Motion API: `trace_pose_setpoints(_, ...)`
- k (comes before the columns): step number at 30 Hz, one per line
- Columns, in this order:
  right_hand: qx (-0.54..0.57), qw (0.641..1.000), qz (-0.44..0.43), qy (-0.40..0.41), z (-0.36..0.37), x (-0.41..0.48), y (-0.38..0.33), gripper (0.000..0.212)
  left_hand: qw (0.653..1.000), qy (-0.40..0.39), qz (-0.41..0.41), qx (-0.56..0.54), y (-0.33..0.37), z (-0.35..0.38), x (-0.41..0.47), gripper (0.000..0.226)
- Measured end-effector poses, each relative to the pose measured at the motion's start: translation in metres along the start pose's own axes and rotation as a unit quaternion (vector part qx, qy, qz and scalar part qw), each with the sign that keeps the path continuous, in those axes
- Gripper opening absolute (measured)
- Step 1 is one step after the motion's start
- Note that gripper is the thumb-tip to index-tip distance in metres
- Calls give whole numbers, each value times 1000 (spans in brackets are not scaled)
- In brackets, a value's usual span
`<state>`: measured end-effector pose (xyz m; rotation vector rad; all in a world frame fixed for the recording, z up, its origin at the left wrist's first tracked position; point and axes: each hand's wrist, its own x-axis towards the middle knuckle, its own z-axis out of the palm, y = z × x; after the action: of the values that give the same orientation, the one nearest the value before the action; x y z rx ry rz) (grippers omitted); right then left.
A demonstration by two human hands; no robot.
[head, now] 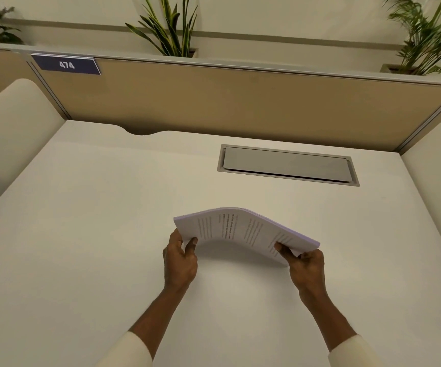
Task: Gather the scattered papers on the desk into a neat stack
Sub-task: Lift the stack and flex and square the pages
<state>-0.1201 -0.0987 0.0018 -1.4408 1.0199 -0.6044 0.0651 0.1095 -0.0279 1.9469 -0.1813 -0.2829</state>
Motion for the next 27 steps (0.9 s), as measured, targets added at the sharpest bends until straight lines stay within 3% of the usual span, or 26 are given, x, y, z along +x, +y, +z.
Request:
trace_pose_setpoints(20, 5, 999, 33, -4, -2, 4, 8, 22, 1000, -13, -10, 8, 3, -1, -5, 37)
trace_pose_setpoints(27, -23, 998, 39, -32, -12, 16, 2, 15, 996, -83, 11, 30, 3, -18, 0, 31)
